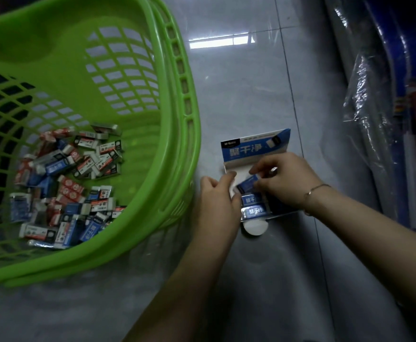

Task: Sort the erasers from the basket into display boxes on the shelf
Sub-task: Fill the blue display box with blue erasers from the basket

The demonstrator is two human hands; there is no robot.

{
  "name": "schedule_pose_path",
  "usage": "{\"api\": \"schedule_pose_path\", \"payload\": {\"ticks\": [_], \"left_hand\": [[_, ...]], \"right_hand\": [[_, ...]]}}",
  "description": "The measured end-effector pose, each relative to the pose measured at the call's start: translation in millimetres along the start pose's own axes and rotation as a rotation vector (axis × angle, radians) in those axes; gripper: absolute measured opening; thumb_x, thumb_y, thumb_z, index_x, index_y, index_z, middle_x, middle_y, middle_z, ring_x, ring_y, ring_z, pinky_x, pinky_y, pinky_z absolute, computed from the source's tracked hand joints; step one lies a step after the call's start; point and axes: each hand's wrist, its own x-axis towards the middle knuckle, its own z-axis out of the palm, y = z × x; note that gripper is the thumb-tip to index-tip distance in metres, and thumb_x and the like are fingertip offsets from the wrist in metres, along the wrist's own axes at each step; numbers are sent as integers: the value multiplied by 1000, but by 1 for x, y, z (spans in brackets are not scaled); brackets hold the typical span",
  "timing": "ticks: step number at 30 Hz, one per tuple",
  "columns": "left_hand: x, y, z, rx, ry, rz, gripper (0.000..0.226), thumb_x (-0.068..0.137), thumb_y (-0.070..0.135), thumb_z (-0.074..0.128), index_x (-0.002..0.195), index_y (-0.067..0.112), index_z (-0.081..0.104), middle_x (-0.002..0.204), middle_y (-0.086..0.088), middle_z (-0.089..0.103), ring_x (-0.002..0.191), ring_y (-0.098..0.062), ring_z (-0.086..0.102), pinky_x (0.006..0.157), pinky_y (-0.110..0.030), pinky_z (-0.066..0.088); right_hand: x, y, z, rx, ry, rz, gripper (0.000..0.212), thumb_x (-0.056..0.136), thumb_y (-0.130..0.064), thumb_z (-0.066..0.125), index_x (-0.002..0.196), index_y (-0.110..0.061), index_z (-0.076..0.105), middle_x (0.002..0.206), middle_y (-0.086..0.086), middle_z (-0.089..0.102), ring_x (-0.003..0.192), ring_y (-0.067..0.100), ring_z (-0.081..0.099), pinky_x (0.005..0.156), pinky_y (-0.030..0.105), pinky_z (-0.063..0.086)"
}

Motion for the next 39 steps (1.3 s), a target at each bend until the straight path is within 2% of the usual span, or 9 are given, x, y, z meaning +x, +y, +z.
{"api": "schedule_pose_path", "payload": {"ticks": [3,7,12,16,20,24,30,35,39], "left_hand": [[0,-2,3,93,-93,21,45,93,26,53,137,31,46,118,-4,48,102,-25,55,86,-35,47],[3,1,0,129,-110,35,36,93,31,53,129,30,53,111,-5,49,97,-28,56,80,-34,46],[11,3,0,212,-98,19,36,90,44,56,123,29,59,111,-6,49,97,-29,58,80,-35,46],[12,1,-1,189,-56,13,36,88,43,61,121,30,63,112,-2,46,97,-26,58,82,-32,45],[10,1,-1,212,-33,48,31,88,41,61,118,32,64,116,0,43,94,-24,59,81,-31,46],[4,2,-3,363,74,204,26,88,34,61,112,29,66,116,-4,45,90,-26,56,70,-33,43],[5,1,-5,511,180,422,31,71,18,76,101,24,73,99,-9,61,88,-29,58,72,-36,43],[8,-2,-3,540,119,548,18,85,29,64,100,24,73,101,5,68,94,-25,55,76,-36,39],[17,-1,-3,568,35,519,24,94,32,47,104,23,67,104,6,68,100,-22,47,81,-35,28]], "right_hand": [[2,3,8,-162,3,-83,26,80,-14,67,106,-21,70,99,1,67,83,8,54,74,17,38],[5,5,12,-252,11,-168,26,82,-14,64,106,-18,70,112,3,64,99,17,58,76,17,35],[7,5,17,-278,-33,-173,22,83,-22,65,104,-21,71,112,3,58,100,18,55,78,23,40],[7,4,10,-318,-87,-178,31,85,-21,62,116,-20,65,111,4,64,101,18,58,83,26,44],[6,5,7,-482,-184,-211,35,84,-20,61,119,-20,59,115,6,58,104,23,55,85,29,43],[7,3,6,-565,-183,-210,30,87,-24,58,117,-20,59,114,6,53,103,25,54,82,31,43],[7,5,3,-602,-223,-242,30,90,-28,54,119,-22,59,109,5,51,99,23,53,75,27,37],[9,5,0,-605,-258,-257,30,92,-26,51,121,-25,60,115,6,52,106,23,52,84,30,42],[6,9,-3,-537,-126,-286,32,89,-23,53,120,-24,56,121,4,55,106,24,54,83,30,44]]}}
